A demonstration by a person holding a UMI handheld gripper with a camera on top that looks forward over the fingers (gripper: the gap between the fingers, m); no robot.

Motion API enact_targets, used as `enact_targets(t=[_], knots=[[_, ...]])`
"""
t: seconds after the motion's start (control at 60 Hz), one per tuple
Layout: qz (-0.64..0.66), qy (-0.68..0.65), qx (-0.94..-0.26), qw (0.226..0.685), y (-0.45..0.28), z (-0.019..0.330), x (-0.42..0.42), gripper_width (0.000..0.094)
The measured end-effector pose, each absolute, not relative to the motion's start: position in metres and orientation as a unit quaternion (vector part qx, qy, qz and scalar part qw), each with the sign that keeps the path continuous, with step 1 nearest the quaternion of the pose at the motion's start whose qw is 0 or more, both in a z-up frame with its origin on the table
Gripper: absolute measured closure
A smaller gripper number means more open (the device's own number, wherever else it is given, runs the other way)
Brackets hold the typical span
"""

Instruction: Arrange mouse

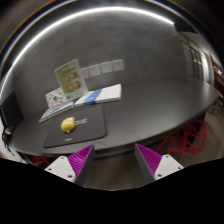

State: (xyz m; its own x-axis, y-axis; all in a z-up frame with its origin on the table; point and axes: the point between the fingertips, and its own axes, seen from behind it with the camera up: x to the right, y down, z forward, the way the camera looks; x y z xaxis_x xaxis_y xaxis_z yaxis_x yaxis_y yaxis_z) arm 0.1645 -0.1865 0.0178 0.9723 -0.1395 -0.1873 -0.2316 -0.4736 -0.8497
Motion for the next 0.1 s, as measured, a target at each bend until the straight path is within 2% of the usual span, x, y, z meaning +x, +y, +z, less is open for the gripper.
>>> enact_targets(t=[0.1], knots=[[0.034,0.156,-0.855,0.494,-0.219,0.01,0.194,0.0106]])
